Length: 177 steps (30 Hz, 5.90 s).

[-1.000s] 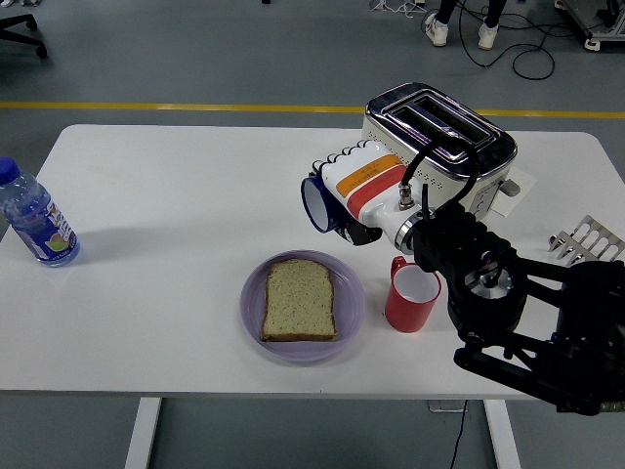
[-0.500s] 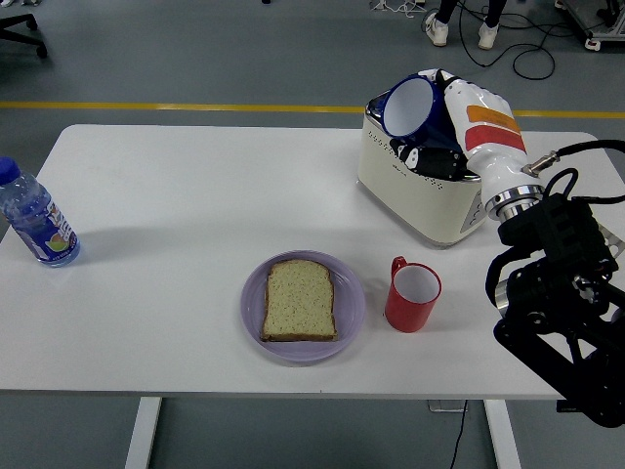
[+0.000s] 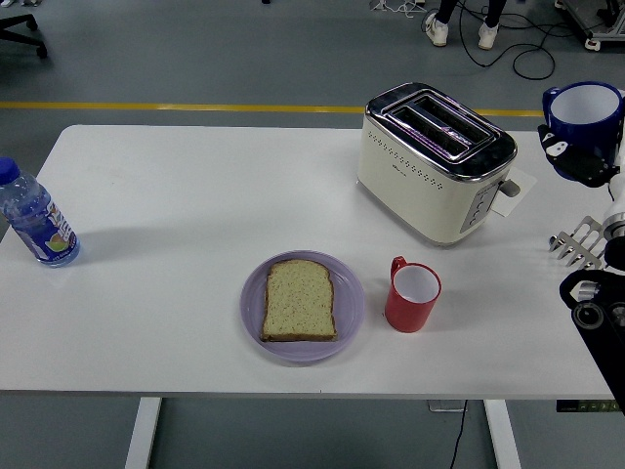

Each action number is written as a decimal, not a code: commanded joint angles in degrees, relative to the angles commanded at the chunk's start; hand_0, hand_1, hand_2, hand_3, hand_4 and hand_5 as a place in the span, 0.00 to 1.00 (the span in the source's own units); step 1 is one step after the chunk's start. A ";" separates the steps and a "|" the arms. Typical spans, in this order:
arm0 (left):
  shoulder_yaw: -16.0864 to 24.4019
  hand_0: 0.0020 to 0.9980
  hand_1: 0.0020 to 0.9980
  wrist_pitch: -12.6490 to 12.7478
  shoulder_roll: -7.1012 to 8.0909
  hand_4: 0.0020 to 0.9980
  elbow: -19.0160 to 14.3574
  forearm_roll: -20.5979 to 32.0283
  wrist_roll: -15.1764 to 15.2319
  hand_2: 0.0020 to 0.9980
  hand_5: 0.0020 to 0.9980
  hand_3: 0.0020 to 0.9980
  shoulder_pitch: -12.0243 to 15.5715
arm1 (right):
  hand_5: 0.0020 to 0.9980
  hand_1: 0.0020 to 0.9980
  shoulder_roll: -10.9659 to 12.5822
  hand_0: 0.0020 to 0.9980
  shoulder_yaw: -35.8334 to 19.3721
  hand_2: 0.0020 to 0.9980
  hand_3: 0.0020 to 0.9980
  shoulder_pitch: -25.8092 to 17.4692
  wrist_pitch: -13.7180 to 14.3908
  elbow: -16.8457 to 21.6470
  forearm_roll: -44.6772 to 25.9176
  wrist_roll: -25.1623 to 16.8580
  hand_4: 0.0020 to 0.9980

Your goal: Pick up the cup,pour liquid into bread,place the cup on the desk

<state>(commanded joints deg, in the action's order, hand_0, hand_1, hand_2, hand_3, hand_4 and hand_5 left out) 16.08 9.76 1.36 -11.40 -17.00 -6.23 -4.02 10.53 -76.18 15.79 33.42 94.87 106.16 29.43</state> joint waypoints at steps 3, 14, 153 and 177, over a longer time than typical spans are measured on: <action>-0.04 0.63 0.64 -0.02 0.02 0.24 0.01 -0.16 0.00 0.65 0.86 0.50 -0.10 | 0.05 0.42 0.17 0.42 0.14 0.58 0.58 -2.35 3.10 -1.15 -3.75 -4.65 0.56; -0.27 0.63 0.64 -0.06 0.00 0.24 0.03 -0.54 -0.01 0.65 0.86 0.50 -0.37 | 0.02 0.44 -1.66 0.45 1.40 0.61 0.64 -9.62 0.61 -8.98 -16.80 -26.87 0.56; -0.85 0.63 0.64 -0.23 -0.77 0.24 0.01 -0.67 -0.08 0.65 0.87 0.50 0.11 | 0.15 0.65 -4.42 0.73 19.10 0.87 1.00 -5.31 -2.64 -46.59 -50.78 -63.14 0.88; -0.36 0.63 0.64 -0.25 -0.69 0.24 -0.03 -0.86 -0.12 0.65 0.87 0.50 -0.15 | 0.16 0.74 -4.16 0.84 17.39 0.93 1.00 -6.18 -1.78 -43.18 -46.36 -63.71 0.91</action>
<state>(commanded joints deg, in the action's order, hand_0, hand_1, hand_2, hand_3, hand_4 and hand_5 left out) 15.72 9.50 0.67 -11.43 -17.86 -6.34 -4.17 6.37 -58.79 9.61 31.64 51.69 59.80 -34.28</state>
